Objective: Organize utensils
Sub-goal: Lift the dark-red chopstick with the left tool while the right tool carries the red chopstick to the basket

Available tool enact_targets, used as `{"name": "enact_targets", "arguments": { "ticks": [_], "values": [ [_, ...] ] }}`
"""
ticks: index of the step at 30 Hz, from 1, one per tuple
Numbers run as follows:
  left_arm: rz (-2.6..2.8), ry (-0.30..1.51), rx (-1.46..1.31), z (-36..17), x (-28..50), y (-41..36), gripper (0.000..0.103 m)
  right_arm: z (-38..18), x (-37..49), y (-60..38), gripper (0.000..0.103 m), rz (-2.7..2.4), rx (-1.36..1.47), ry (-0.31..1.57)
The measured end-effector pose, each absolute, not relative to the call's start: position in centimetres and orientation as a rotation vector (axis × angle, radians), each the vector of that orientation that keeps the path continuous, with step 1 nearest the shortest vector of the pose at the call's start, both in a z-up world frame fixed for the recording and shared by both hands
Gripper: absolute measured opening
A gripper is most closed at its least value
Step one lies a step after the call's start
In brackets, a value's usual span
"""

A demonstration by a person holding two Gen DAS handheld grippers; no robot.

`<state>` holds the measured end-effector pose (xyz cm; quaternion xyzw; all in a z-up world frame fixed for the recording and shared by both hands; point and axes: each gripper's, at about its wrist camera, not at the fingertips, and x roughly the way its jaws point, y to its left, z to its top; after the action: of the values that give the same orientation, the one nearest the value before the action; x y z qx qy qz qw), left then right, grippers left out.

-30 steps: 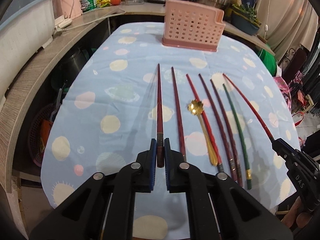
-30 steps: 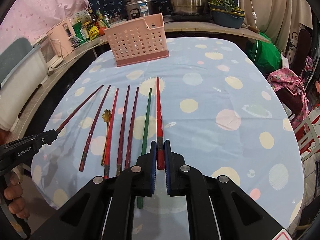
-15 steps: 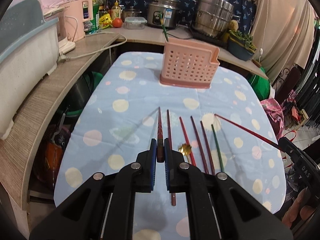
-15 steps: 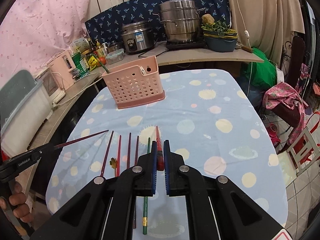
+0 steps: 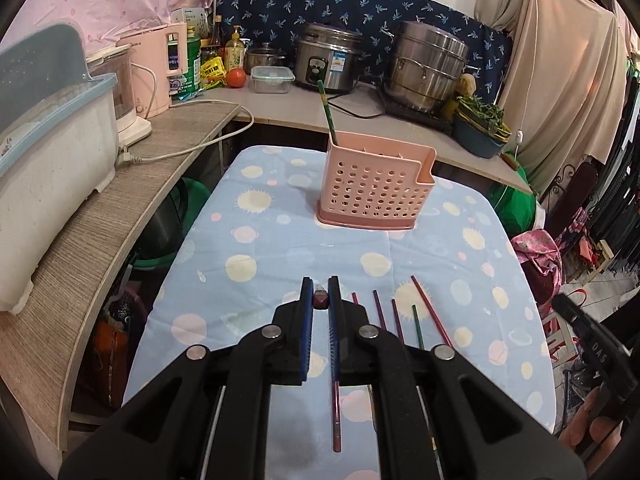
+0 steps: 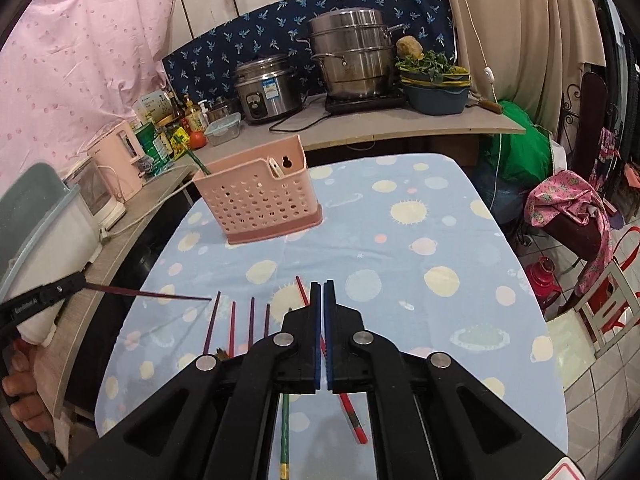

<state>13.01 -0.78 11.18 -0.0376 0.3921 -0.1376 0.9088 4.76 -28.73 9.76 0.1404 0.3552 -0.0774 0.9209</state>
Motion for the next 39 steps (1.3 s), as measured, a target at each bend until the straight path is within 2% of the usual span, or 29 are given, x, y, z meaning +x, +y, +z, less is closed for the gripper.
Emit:
{"name": "enact_targets", "arguments": {
  "ticks": [2,3,13,16,20,28,39],
  "values": [
    [-0.284,0.816,-0.078,11.1,13.0,-0.7,0.007,7.8,4.3,-28.8,0.026,-0.161,0.279,0.782],
    [-0.285,0.823,-0.079,10.9,12.9,-0.8,0.007,6.7,4.1,-28.7,0.028,-0.164,0.272,0.81],
    [-0.292,0.864,-0.075,9.6,12.0,-1.0,0.007,-2.8,3.3,-27.3,0.028,-0.144,0.262,1.034],
    [-0.29,0.864,-0.073,9.5,11.8,-1.0,0.007,-3.9,3.2,-27.1,0.024,-0.151,0.247,1.051],
    [-0.286,0.868,-0.074,9.3,11.6,-0.9,0.007,-4.0,3.1,-26.8,0.011,-0.171,0.184,1.044],
    [-0.284,0.858,-0.075,9.5,11.4,-0.6,0.007,-1.4,2.6,-26.6,0.007,-0.144,0.189,1.005],
    [-0.282,0.784,-0.099,13.1,12.5,0.0,0.007,10.6,3.4,-26.9,0.007,-0.1,0.229,0.728]
  ]
}}
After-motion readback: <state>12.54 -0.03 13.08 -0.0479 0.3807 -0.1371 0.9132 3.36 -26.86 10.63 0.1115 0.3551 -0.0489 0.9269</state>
